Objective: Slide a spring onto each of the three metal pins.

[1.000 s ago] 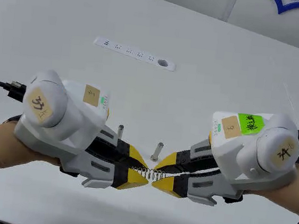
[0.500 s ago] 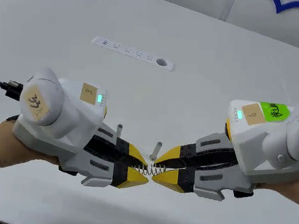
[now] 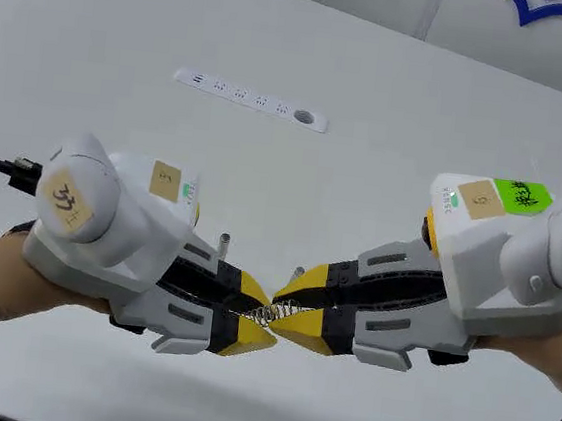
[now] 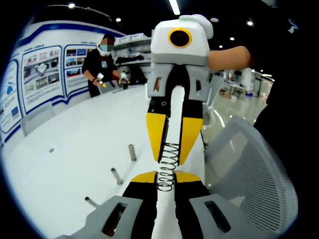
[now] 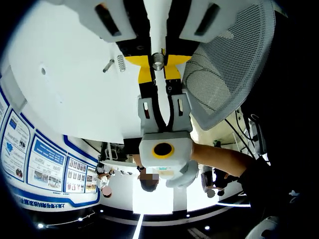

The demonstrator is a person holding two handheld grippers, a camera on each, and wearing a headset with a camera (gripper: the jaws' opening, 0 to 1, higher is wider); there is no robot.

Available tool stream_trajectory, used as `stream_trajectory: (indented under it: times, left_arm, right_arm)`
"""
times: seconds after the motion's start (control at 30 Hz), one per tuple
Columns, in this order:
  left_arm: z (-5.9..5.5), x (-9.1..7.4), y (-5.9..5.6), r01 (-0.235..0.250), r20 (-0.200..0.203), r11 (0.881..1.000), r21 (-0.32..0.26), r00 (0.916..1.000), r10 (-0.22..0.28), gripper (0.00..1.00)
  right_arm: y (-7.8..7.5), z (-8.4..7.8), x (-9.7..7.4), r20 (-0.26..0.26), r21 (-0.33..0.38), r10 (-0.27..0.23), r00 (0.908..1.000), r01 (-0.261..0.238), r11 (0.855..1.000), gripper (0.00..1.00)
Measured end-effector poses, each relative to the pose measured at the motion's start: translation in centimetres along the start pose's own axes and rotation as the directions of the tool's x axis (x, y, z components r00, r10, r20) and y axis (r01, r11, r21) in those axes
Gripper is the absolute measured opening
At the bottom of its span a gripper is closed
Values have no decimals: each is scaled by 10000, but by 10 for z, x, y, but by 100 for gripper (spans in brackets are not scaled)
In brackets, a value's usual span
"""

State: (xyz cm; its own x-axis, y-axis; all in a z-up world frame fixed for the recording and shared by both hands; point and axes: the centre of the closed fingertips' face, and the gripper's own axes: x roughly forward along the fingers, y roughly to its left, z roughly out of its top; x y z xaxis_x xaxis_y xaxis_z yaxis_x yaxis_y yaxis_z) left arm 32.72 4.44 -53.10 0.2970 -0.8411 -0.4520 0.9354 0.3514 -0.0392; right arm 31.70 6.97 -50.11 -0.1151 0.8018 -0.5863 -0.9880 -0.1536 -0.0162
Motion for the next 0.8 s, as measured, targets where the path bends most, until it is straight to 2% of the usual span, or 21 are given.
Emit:
stream_trajectory:
  times: [0.23, 0.43, 0.5, 0.53, 0.6, 0.8]
  left_arm:
    - [0, 1, 0, 18, -11, 10000, -8, 10000, -18, 11]
    - [7, 0, 3, -96, 327, 9999, -124, 9994, 100, 11]
    - [7, -1, 5, -177, 360, 9997, -166, 9992, 183, 11]
    - [8, -2, 7, -246, 468, 9993, -282, 9986, 259, 11]
    - [9, -3, 7, -220, 507, 9992, -338, 9984, 237, 11]
    - [8, -3, 8, -301, 494, 9990, -337, 9983, 318, 11]
  right_arm:
    - [-1, 7, 4, 354, 124, -59, 9994, 55, 9999, 11]
    - [-6, 17, 4, 694, 485, -201, 9974, 168, 9987, 11]
    - [-8, 17, 4, 624, 436, -300, 9976, 273, 9987, 11]
    - [-12, 18, 3, 508, 161, -558, 9971, 551, 9984, 12]
    - [-9, 20, 4, 467, -94, -581, 9972, 586, 9982, 12]
    - [-14, 14, 2, 351, 288, -682, 9971, 672, 9973, 15]
